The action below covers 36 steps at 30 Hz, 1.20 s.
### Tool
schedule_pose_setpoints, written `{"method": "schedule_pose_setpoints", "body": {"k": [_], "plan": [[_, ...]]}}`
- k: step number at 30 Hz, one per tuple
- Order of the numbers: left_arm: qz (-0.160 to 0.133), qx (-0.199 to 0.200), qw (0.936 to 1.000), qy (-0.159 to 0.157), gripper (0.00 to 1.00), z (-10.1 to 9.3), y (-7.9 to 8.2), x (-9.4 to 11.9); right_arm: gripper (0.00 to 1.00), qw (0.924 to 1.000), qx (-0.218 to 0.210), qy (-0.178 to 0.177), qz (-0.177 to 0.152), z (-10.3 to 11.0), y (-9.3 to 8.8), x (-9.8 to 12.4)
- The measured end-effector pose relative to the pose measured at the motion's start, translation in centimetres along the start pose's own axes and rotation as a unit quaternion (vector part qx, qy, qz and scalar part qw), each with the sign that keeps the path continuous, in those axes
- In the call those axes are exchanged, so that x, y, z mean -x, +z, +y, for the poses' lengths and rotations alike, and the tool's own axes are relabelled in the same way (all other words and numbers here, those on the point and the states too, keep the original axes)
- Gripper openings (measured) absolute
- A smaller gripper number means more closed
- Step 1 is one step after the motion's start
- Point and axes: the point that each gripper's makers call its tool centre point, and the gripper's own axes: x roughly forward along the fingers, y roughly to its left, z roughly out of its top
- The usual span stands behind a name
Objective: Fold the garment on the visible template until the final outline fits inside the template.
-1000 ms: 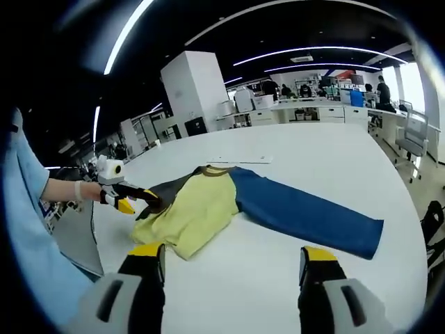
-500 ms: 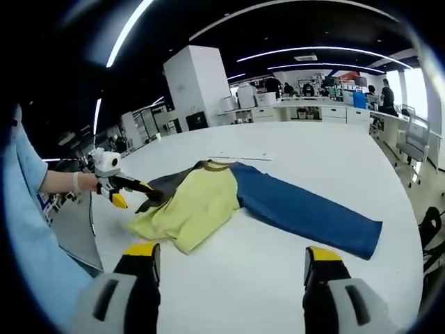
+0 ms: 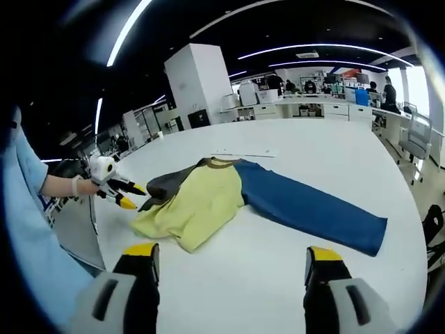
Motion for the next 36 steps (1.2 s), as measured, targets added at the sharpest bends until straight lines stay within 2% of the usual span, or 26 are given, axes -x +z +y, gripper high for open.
{"method": "schedule_pose_setpoints", "body": {"k": [6,8,10,11,14,15,17,21,22,28,32,36], "plan": [[0.002,-0.030,0.9994,0.015,0.28,-0.6,-0.8,0.5,0.86,1.0000,-0.005,0.001,-0.001,0.1,-0.1,0.0],[-0.011,-0.063,0.9975,0.028,0.25,-0.6,-0.5,0.4,0.85,1.0000,-0.008,0.002,-0.002,0.1,-0.1,-0.1],[-0.002,-0.067,0.9970,0.037,0.23,-0.8,-1.1,0.2,0.85,0.9999,-0.011,0.003,-0.003,0.2,-0.2,-0.1],[0.003,-0.086,0.9954,0.042,0.22,-0.9,-1.4,0.0,0.85,0.9999,-0.011,0.003,-0.003,0.3,-0.2,-0.1],[0.005,-0.093,0.9949,0.040,0.22,-1.3,-1.8,-0.5,0.84,0.9999,-0.012,0.004,-0.001,0.4,-0.3,0.0],[0.009,-0.106,0.9932,0.049,0.21,-1.2,-1.9,-0.6,0.84,0.9999,-0.013,0.004,-0.001,0.4,-0.3,0.0],[-0.002,-0.130,0.9895,0.063,0.19,-1.0,-1.5,-0.7,0.84,0.9999,-0.014,0.004,-0.001,0.4,-0.4,0.2],[-0.009,-0.198,0.9755,0.096,0.14,-0.3,-1.0,-1.0,0.83,0.9997,-0.022,0.003,-0.003,0.3,-0.5,0.4],[-0.010,-0.184,0.9786,0.093,0.15,-0.6,-1.1,-1.3,0.82,0.9997,-0.023,0.003,-0.003,0.3,-0.5,0.4],[-0.007,-0.180,0.9799,0.087,0.12,-0.8,-1.3,-1.5,0.82,0.9997,-0.024,0.000,-0.002,0.3,-0.6,0.6],[-0.003,-0.194,0.9774,0.085,0.14,-1.0,-1.5,-1.5,0.82,0.9996,-0.027,0.001,-0.006,0.4,-0.4,0.4],[0.000,-0.190,0.9781,0.085,0.12,-1.0,-1.7,-1.4,0.81,0.9997,-0.025,0.003,-0.003,0.6,-0.4,0.2]]}}
